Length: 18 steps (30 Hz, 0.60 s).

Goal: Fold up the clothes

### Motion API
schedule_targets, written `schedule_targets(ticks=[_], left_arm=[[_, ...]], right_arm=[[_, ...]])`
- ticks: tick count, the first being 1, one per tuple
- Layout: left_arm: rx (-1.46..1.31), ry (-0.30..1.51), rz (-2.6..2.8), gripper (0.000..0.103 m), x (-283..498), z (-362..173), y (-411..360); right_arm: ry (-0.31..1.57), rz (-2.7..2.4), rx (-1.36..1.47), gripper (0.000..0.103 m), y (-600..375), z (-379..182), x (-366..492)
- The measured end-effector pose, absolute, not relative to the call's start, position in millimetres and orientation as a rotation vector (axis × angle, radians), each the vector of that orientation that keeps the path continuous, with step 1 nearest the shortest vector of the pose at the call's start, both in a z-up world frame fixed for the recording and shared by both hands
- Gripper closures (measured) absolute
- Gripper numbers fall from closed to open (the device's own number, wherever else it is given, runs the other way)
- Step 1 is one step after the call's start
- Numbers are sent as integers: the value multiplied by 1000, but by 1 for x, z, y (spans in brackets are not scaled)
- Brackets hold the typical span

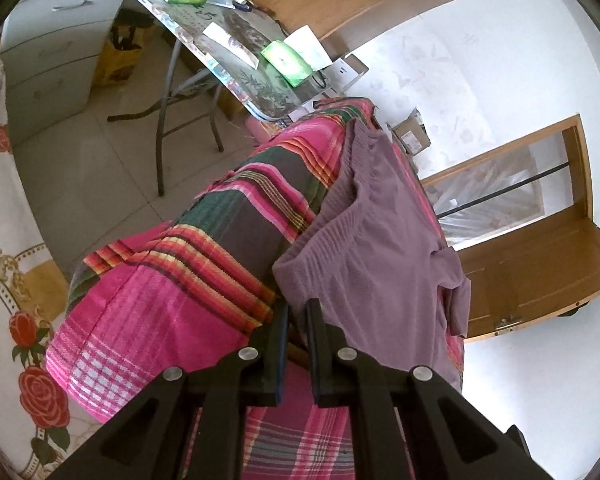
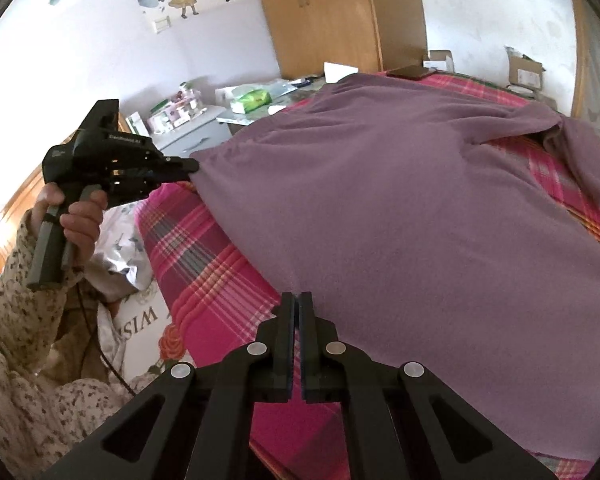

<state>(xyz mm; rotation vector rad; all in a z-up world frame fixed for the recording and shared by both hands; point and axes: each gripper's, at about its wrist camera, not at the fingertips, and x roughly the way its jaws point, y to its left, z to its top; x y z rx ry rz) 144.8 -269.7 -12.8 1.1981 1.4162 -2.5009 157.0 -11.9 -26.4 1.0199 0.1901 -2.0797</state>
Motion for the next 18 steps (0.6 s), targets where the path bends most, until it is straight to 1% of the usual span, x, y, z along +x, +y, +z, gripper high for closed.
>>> schedule_targets(ticks=[3,4,5,7,10,13,14,15,17,18], left_arm=[[1186,1424,-2495,95,148,-14,-271],[1181,1416,-2494,97,149,-13,-271],[1172,1401,-2483,102,151,-13,-273],[1142,1363,-2448,103,155,-13,-280],[1111,1400,-2432,103,162,-14,-289],[1113,1372,-2458,102,163,-10,-286],[1115,1364,-2466,102,163,-8,-284],[1117,1360,-2476,101,162,-6,-282],[1138,1356,-2487,93,161,-5,-275],[1157,1364,-2491,86,161,-5,-271]], right_arm=[[201,-2098,1013,101,-13,-27,160],[190,-2105,1007,101,-10,-26,160],[175,-2113,1001,98,-7,-26,160],[106,-2126,1011,97,5,-22,158],[1,-2191,1014,94,37,-15,157],[-87,-2301,1041,85,78,-11,155],[-120,-2350,1046,84,94,-10,155],[-151,-2398,1051,84,110,-9,155],[-202,-2495,1078,83,137,-10,156],[-230,-2545,1094,82,150,-12,157]])
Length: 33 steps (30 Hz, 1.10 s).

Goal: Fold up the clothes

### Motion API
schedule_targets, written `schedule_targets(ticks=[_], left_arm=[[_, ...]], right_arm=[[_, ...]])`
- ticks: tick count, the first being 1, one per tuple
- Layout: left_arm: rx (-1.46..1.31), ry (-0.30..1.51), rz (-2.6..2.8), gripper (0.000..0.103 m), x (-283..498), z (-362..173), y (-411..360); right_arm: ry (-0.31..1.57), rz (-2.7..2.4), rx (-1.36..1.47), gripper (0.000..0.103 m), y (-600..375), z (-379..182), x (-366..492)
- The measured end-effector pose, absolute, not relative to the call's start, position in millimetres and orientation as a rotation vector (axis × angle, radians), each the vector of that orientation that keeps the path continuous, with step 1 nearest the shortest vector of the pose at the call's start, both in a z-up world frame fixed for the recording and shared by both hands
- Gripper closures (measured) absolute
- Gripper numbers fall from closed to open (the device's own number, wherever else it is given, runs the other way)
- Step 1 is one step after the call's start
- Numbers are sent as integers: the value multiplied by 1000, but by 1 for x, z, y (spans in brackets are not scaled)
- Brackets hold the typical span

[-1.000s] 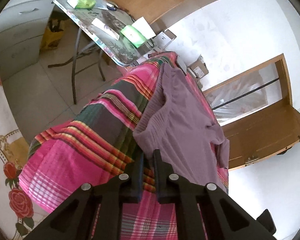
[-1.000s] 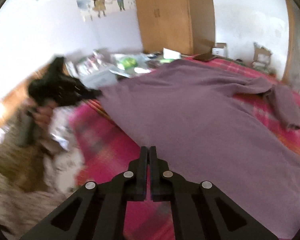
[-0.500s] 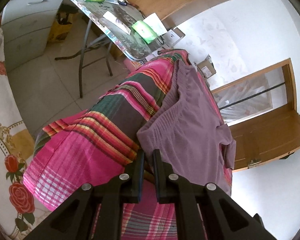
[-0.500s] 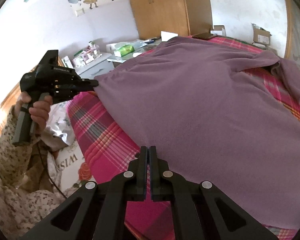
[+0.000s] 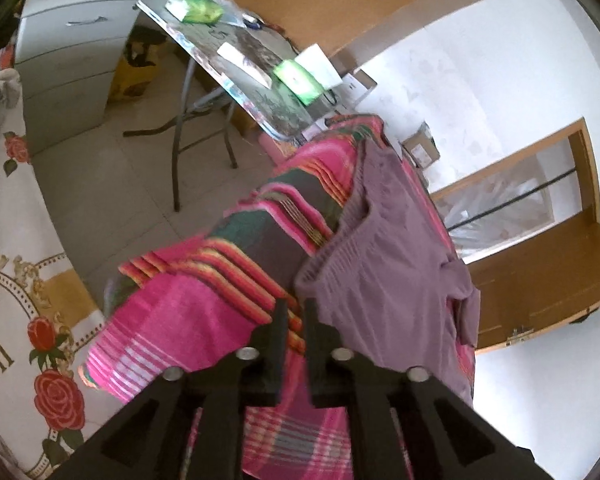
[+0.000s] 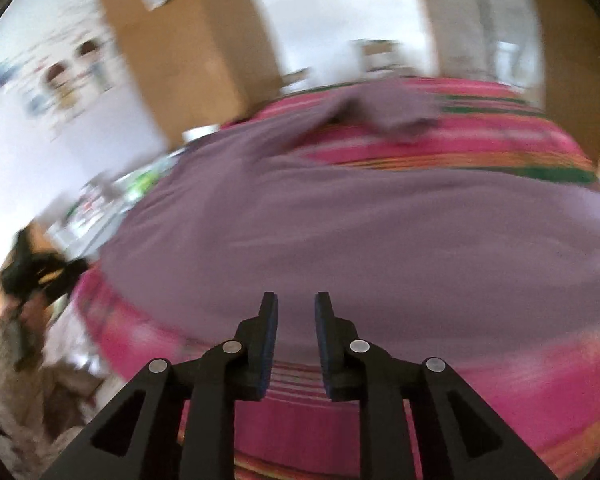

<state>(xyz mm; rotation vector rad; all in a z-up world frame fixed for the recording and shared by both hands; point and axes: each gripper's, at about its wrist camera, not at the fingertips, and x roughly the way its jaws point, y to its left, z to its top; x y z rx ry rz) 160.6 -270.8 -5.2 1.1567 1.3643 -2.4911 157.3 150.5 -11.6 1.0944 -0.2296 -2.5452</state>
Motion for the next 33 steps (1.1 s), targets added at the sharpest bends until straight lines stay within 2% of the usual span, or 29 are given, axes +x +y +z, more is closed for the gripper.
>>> schedule_targets(ticks=[3,10,12,21,26,33], left_arm=[[1242,1389,-2515,76,158,-9,-254],[1311,1384,-2540,63,151,-5,-229],[1332,1378,-2543,63,148,-4,-223],[1332,1432,-2488,62,135,-6,-213],[1339,1396,-2490,62,127,-4,-207],[1308,1459,-2435,65,125,-7,-209]], right_arm=[[-340,-2668,1123,82,190,-16,166],[-696,-2862,1167,74,269,-26,186],[-778,-2871,1163,73,282,-28,188],[-864,-2947,1117,62,304,-27,177],[-1000,-2934,1097,62,327,-29,165],[-1118,-2923,1043,62,342,-31,161]])
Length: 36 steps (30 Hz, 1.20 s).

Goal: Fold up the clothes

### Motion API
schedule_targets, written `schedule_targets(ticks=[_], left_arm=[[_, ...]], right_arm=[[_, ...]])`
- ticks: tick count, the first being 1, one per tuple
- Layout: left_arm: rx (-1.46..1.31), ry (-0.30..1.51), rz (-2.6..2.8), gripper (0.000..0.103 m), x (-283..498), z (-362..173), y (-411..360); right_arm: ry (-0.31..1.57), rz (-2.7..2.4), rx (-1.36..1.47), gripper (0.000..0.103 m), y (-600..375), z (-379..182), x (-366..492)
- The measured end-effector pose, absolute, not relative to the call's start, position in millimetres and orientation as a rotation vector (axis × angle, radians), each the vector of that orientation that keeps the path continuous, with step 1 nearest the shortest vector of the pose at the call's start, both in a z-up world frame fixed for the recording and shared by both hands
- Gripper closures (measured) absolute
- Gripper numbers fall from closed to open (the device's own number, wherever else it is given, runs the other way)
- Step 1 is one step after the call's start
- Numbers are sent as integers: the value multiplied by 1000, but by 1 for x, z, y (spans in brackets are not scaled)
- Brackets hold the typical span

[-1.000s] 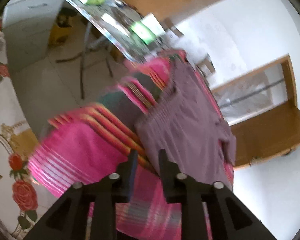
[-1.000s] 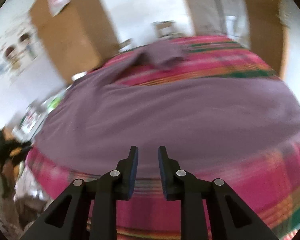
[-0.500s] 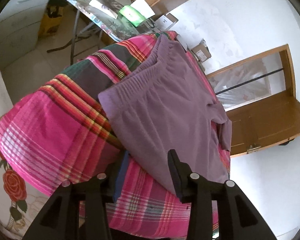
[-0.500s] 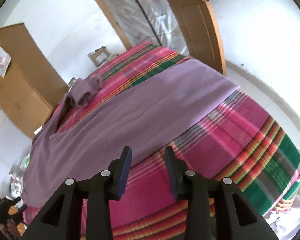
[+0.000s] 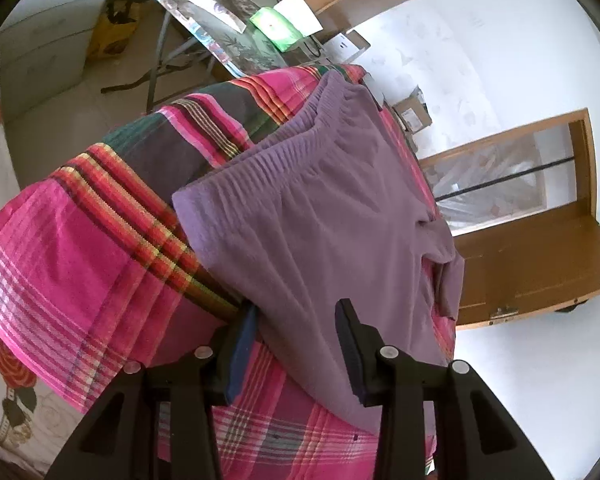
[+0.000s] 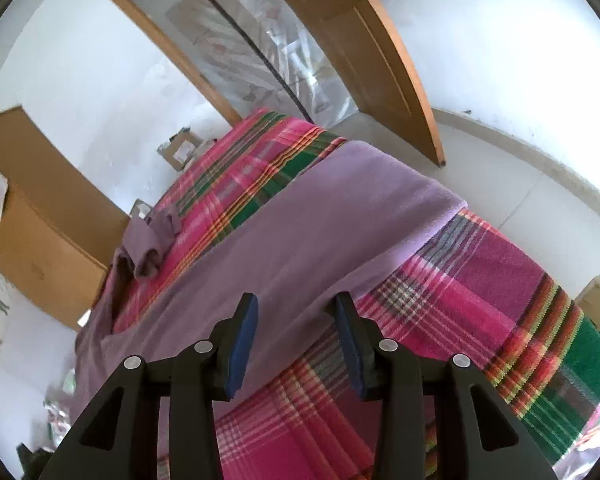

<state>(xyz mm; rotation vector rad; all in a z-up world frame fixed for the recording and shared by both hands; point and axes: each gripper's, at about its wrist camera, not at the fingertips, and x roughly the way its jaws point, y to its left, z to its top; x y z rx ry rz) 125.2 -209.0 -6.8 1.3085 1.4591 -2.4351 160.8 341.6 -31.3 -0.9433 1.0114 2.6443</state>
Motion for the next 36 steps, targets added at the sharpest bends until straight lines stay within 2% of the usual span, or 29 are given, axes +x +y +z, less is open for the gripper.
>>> schedule_targets(ticks=[2,4,5,6,14,30,36], left_arm=[[1316,1421,-2419,75,124,-6,-207],[1322,1401,-2391,92,123,-9,-208],[1317,1411,-2379,96,123,-10,-209],[1311,1426,-2372,99,123,-13,-210],[1236,1391,-2407,100,135,-4,-207],[1149,1373,-2493,100,168,14,-201],[1174,1400,-2457,100,175,5,-202]], right_arm=[[1022,2631,-927,67,342,-33,161],[1009,2610,-925,84,343,-34,162],[1005,2603,-924,91,344,-35,162],[1004,2601,-922,93,345,-36,163],[974,2625,-893,100,349,-32,173],[947,2656,-796,101,348,-16,200],[961,2643,-798,101,353,-20,218]])
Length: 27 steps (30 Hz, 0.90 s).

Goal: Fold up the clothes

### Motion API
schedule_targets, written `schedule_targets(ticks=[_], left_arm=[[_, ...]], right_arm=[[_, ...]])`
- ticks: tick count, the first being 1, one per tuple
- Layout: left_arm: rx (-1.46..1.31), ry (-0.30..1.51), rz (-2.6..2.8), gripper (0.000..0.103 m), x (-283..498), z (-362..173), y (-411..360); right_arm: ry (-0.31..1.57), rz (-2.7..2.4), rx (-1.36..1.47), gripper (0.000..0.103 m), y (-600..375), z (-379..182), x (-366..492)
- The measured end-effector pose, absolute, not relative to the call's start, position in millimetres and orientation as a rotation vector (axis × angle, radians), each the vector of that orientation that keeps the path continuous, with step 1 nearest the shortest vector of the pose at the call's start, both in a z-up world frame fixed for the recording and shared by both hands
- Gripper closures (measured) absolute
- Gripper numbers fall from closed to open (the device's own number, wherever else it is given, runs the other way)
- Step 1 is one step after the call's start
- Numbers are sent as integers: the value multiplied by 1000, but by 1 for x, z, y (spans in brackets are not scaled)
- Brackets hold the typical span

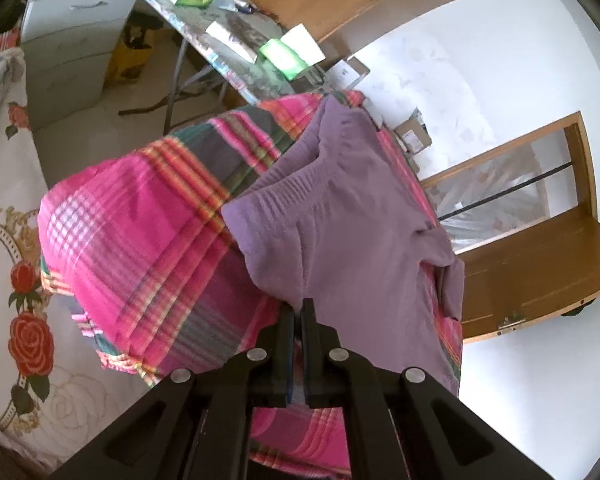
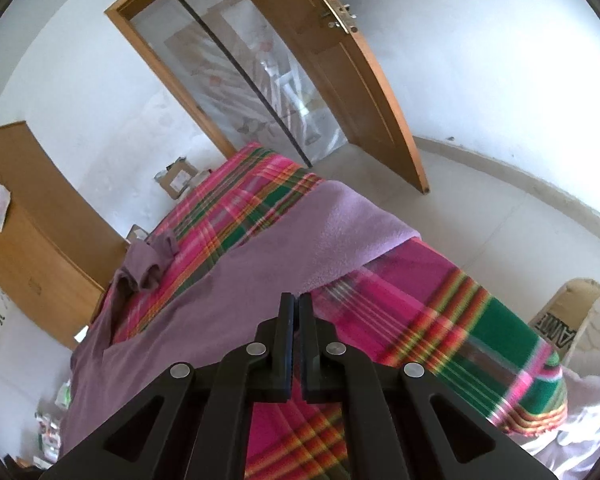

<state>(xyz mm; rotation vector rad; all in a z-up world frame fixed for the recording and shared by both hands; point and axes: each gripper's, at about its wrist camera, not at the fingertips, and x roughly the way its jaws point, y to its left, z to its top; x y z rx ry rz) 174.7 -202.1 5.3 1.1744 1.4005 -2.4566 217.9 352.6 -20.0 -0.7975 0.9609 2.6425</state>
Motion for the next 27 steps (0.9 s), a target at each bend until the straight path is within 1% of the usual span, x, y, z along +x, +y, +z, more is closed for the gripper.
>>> schedule_targets(ticks=[4,9,11,16,19,22,25,27], left_arm=[[1202,1409,-2435,100,174,-3,-202],[1232,1391,-2422,100,171,-7,-203],[1239,1391,-2400,100,172,-10,-204],[1235,1390,-2398,98,176,-7,-214],[1195,1341,-2389,98,180,2,-225],[1158,1330,-2391,98,179,13,-237],[1137,1263,-2417,96,171,32,-247],[1126,1182,-2459,95,159,54,-250]], right_arm=[[968,2625,-839,101,354,-29,218],[925,2614,-882,101,350,-34,215],[914,2591,-892,98,350,-35,216],[854,2539,-901,96,354,-31,217],[783,2514,-892,95,355,-23,220],[742,2512,-860,93,356,-8,221],[703,2538,-832,91,354,13,213],[653,2578,-809,91,351,34,202]])
